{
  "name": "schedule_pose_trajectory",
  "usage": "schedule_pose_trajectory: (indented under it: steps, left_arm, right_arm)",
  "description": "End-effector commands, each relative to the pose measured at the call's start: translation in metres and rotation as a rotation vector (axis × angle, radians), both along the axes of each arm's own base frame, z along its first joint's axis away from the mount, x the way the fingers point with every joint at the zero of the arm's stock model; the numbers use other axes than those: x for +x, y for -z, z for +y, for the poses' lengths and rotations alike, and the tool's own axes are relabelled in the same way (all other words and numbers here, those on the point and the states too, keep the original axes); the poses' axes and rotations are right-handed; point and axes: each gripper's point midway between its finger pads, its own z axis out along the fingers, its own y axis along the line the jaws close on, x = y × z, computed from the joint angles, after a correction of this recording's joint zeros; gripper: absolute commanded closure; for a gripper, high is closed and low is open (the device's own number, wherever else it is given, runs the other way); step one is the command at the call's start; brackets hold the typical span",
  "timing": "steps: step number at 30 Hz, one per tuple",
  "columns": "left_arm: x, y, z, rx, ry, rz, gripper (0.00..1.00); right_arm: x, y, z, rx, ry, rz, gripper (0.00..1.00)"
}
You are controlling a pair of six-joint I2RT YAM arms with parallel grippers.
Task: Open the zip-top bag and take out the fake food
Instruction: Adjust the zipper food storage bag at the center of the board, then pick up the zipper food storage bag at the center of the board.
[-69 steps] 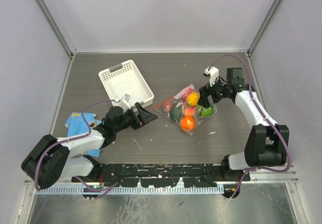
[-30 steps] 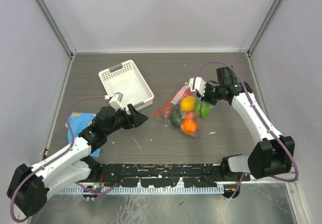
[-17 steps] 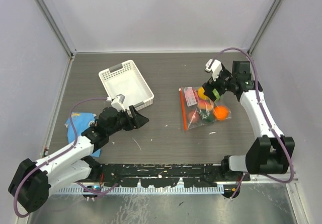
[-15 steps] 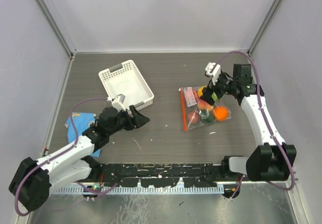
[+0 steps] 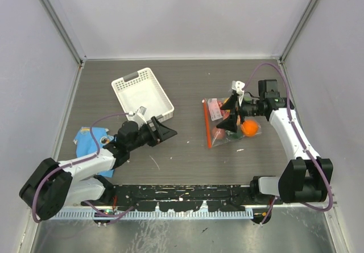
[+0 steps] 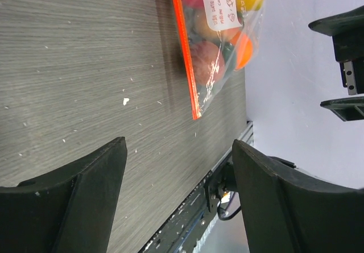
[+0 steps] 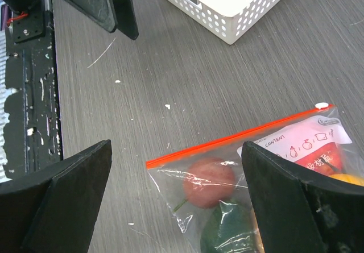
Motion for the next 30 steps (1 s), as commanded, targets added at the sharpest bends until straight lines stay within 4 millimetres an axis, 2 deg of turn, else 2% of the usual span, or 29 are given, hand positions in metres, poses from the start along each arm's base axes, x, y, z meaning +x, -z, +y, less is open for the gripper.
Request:
schedule_pose_trajectory:
  steps: [1, 4, 11, 21, 30]
  left_arm:
    - [0.003, -0.032, -0.02, -0.09, 0.012, -0.086, 0.25]
    - [0.001, -0.032, -0.029, -0.073, 0.0, -0.104, 0.26]
    - [-0.002, -0.025, -0.051, -0.051, -0.019, -0.108, 0.26]
    - [0.0, 0.0, -0.097, -0.068, 0.024, -0.038, 0.27]
    - [0.008, 0.022, -0.117, -0.092, 0.023, 0.014, 0.28]
  right_arm:
    - [0.001, -0.017, -0.001, 0.013, 0.037, -0.033, 0.0]
    - [-0.001, -0.016, -0.002, 0.014, 0.04, -0.032, 0.0]
    - [0.01, -0.002, -0.007, -0.018, 0.087, 0.038, 0.0]
    - [0.017, -0.002, -0.012, -0.053, 0.136, 0.049, 0.0]
    - [0.017, -0.002, -0.014, -0.064, 0.143, 0.052, 0.0]
